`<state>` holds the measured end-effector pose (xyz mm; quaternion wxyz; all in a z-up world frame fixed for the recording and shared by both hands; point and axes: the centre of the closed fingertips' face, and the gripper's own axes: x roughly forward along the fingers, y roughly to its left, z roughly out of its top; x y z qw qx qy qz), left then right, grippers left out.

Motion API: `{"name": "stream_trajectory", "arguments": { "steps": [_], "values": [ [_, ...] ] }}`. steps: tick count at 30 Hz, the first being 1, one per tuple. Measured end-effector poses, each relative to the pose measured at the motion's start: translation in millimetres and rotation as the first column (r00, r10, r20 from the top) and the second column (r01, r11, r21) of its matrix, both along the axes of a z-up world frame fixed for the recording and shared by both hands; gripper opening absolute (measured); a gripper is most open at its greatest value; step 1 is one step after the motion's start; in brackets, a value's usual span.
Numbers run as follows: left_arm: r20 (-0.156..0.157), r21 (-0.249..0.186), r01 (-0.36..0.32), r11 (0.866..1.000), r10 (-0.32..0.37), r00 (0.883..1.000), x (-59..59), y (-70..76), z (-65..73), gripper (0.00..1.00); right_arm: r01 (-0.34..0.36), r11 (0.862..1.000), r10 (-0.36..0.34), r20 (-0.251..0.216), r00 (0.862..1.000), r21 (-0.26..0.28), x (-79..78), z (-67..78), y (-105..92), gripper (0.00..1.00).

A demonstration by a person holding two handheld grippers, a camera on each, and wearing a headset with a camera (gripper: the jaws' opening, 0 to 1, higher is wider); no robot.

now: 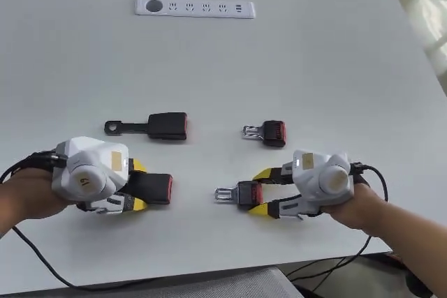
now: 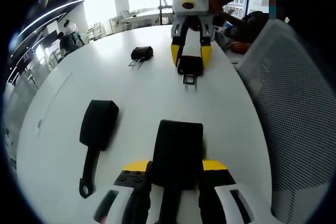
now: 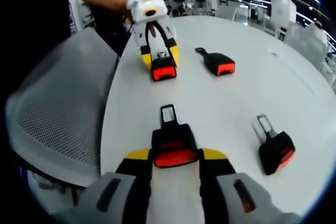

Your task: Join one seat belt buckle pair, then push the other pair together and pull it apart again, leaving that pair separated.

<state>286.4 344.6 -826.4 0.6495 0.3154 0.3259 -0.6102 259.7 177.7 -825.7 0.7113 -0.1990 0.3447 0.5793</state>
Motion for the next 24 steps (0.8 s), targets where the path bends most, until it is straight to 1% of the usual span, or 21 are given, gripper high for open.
{"name": "stream_trajectory", "arguments": {
  "steps": [2,5,13,16,18,24],
  "values": [
    [0.001,0.008,0.007,1.000,-0.007,1.000,-0.5,-0.2,0.0,0.36,0.006,1.000,-0.005,-0.003,1.000,0.022,-0.3,0.8,7.9,0.35],
    [0.001,0.012,0.018,1.000,-0.018,1.000,-1.0,-0.4,-0.1,0.36,0.008,0.999,-0.008,0.004,1.000,0.038,0.7,-1.5,17.5,0.35],
    [0.000,0.026,0.036,0.999,-0.036,0.999,-1.1,-0.9,-0.3,0.36,0.019,0.997,-0.020,0.006,1.000,0.081,4.8,-0.5,39.9,0.35],
    [0.006,0.035,0.051,0.998,-0.051,0.999,-2.0,-1.8,-0.2,0.35,0.020,0.996,-0.021,0.007,1.000,0.086,7.6,-1.2,47.0,0.35],
    [0.002,0.041,0.053,0.998,-0.054,0.999,-1.6,-2.1,-0.4,0.35,0.018,0.996,-0.019,0.007,1.000,0.091,8.8,-0.3,53.4,0.35],
    [0.002,0.053,0.071,0.996,-0.071,0.997,-2.0,-1.9,-0.9,0.35,-0.002,0.996,0.001,0.013,1.000,0.093,7.7,-1.1,72.3,0.35]
  ]
}}
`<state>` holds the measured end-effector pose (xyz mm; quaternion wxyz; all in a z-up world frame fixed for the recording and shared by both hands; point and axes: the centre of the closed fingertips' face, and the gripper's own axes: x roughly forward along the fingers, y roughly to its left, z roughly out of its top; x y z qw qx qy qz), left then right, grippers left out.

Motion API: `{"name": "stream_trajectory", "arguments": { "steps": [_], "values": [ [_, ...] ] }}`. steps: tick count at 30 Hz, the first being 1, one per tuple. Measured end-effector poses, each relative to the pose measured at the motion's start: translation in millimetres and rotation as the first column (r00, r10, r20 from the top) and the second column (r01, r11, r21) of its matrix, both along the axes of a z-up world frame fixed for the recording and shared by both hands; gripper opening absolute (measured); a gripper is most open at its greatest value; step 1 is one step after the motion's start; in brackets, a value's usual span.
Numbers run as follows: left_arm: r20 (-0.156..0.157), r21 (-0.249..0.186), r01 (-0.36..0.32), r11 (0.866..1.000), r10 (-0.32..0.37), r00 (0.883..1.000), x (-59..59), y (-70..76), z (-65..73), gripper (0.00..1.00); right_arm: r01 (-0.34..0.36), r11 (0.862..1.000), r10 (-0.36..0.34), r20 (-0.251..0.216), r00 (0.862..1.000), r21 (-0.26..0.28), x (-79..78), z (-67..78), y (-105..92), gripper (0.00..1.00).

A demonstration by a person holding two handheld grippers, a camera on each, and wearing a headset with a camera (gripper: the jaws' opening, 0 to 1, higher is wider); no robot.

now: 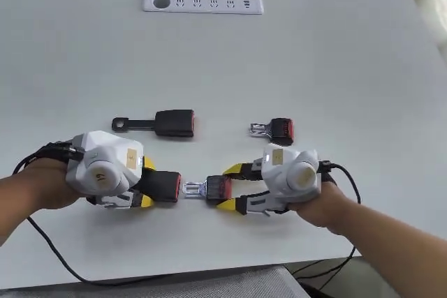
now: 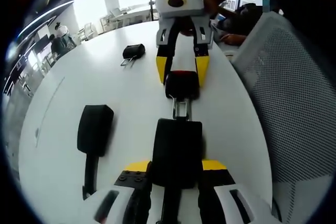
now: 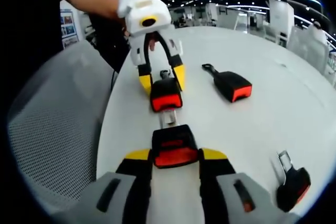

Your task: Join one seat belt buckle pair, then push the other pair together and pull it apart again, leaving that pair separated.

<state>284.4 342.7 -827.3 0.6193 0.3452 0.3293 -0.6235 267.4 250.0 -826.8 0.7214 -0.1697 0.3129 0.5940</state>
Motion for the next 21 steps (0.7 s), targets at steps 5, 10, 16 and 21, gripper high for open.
{"name": "stream_trajectory", "arguments": {
  "steps": [5,10,16,21],
  "values": [
    [-0.001,0.009,0.002,1.000,-0.002,1.000,0.1,0.1,-0.6,0.35,-0.010,1.000,0.010,0.007,1.000,-0.004,0.6,0.7,6.5,0.35],
    [-0.001,0.021,-0.001,1.000,0.001,1.000,-0.1,-0.4,-1.4,0.35,0.001,1.000,-0.001,-0.004,1.000,0.008,1.9,0.8,14.1,0.34],
    [0.008,0.014,0.004,1.000,-0.004,1.000,-0.5,0.0,-1.1,0.35,0.013,1.000,-0.013,-0.014,1.000,0.018,2.7,2.1,14.5,0.34],
    [0.012,0.032,0.042,0.999,-0.042,0.999,-1.0,-0.7,-1.8,0.34,0.004,1.000,-0.004,-0.025,1.000,0.005,3.0,2.3,16.9,0.34]
  ]
}}
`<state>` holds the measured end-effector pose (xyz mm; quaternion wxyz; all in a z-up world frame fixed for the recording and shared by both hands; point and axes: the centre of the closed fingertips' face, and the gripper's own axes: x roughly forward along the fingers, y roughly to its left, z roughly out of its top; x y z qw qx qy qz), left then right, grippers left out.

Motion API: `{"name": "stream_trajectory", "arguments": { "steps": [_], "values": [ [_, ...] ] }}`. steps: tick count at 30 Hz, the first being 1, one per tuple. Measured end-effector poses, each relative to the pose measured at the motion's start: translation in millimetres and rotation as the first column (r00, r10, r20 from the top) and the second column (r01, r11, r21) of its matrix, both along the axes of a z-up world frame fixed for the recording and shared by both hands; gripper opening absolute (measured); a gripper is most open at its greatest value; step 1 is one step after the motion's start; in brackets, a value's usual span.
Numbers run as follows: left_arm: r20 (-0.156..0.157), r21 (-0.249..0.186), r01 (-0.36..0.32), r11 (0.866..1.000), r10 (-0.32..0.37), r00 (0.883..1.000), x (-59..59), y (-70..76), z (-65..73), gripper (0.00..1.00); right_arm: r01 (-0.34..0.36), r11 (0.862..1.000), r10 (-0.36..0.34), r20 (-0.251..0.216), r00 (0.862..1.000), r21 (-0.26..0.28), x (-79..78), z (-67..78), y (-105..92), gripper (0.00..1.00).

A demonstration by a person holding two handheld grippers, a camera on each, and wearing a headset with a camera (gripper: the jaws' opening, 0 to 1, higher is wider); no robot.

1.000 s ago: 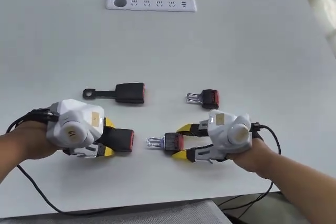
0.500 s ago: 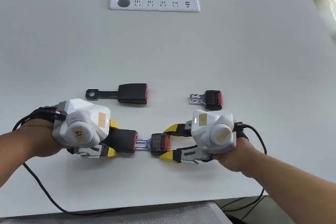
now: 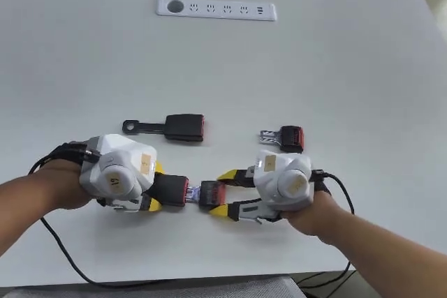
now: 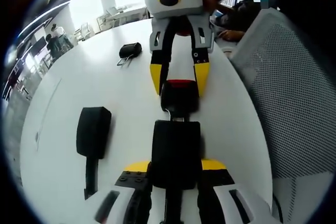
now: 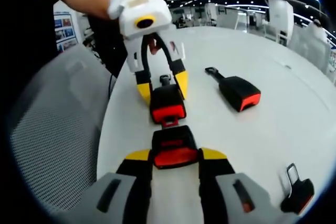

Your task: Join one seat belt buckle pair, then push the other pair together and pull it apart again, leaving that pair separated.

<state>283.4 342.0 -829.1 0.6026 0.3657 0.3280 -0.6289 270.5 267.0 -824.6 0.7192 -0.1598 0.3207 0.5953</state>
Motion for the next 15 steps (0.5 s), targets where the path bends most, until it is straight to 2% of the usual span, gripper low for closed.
{"name": "stream_trajectory", "arguments": {
  "steps": [4,11,13,14,15],
  "values": [
    [-0.003,-0.003,0.011,1.000,-0.011,1.000,-0.1,-0.5,-0.2,0.34,-0.008,1.000,0.008,0.004,1.000,-0.013,0.7,-0.5,1.2,0.33],
    [-0.006,0.008,0.015,1.000,-0.015,1.000,-0.7,-1.2,0.0,0.34,0.000,1.000,0.000,0.002,1.000,-0.014,2.0,-0.3,14.5,0.33],
    [-0.007,0.009,0.014,1.000,-0.014,1.000,-0.8,-1.2,-0.1,0.34,0.008,1.000,-0.008,-0.002,1.000,-0.013,2.9,-0.4,15.9,0.33],
    [-0.008,0.009,0.013,1.000,-0.013,1.000,-0.7,-0.8,0.1,0.34,0.027,0.999,-0.027,-0.022,0.999,-0.026,1.2,-0.2,14.1,0.33],
    [-0.008,0.006,0.014,1.000,-0.014,1.000,-0.7,-0.2,0.2,0.34,0.011,1.000,-0.011,-0.001,1.000,-0.015,2.2,2.3,16.4,0.33]
  ]
}}
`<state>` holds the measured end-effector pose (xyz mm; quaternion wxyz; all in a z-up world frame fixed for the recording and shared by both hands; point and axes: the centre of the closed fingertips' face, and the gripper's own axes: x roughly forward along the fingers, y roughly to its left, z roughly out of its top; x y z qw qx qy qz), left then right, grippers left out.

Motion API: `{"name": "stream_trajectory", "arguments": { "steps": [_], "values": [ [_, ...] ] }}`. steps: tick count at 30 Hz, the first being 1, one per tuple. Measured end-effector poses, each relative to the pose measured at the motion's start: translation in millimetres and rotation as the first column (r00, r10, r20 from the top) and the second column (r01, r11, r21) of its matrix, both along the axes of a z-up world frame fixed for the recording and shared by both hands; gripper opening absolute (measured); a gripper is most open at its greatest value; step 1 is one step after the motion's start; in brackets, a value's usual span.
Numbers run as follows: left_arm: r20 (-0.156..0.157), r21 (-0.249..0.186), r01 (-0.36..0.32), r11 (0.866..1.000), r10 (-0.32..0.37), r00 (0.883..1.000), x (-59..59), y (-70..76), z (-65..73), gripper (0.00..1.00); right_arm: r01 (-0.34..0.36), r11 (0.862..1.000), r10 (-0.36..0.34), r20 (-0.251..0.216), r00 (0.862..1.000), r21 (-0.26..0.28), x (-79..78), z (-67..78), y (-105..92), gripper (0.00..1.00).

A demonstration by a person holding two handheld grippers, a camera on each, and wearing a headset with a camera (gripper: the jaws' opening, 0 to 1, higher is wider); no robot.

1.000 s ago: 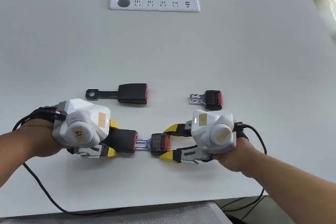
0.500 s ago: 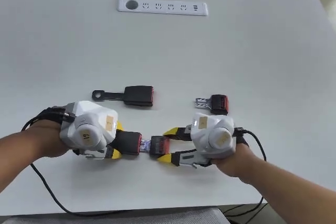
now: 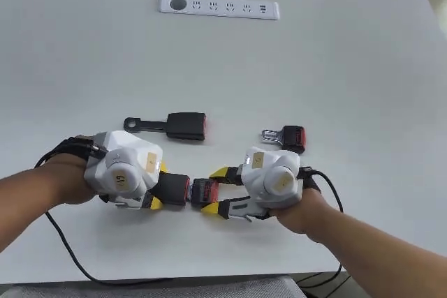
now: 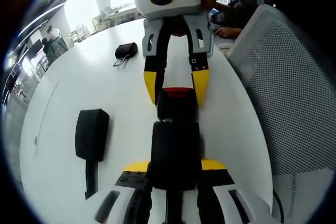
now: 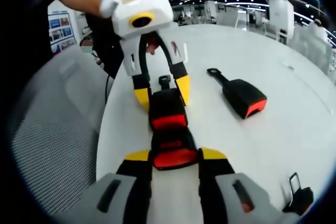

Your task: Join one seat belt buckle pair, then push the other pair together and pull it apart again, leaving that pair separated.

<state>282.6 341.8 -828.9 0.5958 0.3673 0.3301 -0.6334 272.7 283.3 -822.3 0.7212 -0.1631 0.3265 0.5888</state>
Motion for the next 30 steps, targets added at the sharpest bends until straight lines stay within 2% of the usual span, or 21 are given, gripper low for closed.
{"name": "stream_trajectory", "arguments": {
  "steps": [7,13,21,25,30],
  "values": [
    [-0.005,-0.011,-0.008,1.000,0.008,1.000,0.6,0.1,0.8,0.34,0.000,1.000,0.000,0.005,1.000,-0.018,-2.3,-1.2,-1.1,0.33],
    [-0.009,-0.040,-0.009,0.999,0.009,1.000,1.4,0.6,1.6,0.34,0.002,1.000,-0.002,0.012,1.000,-0.027,-1.7,-2.1,-2.0,0.33],
    [-0.010,-0.084,-0.001,0.996,0.000,1.000,1.3,1.4,2.4,0.33,-0.016,1.000,0.016,0.034,0.999,-0.006,-0.2,-3.1,-3.4,0.33],
    [-0.023,-0.107,0.002,0.994,-0.005,1.000,0.6,1.0,3.5,0.33,-0.031,1.000,0.030,0.053,0.998,0.004,-0.2,-3.4,-4.0,0.32],
    [-0.024,-0.146,0.000,0.989,-0.003,1.000,-1.7,-0.3,6.8,0.33,-0.015,0.999,0.013,0.044,0.999,0.040,1.0,-2.7,-5.2,0.32]
  ]
}}
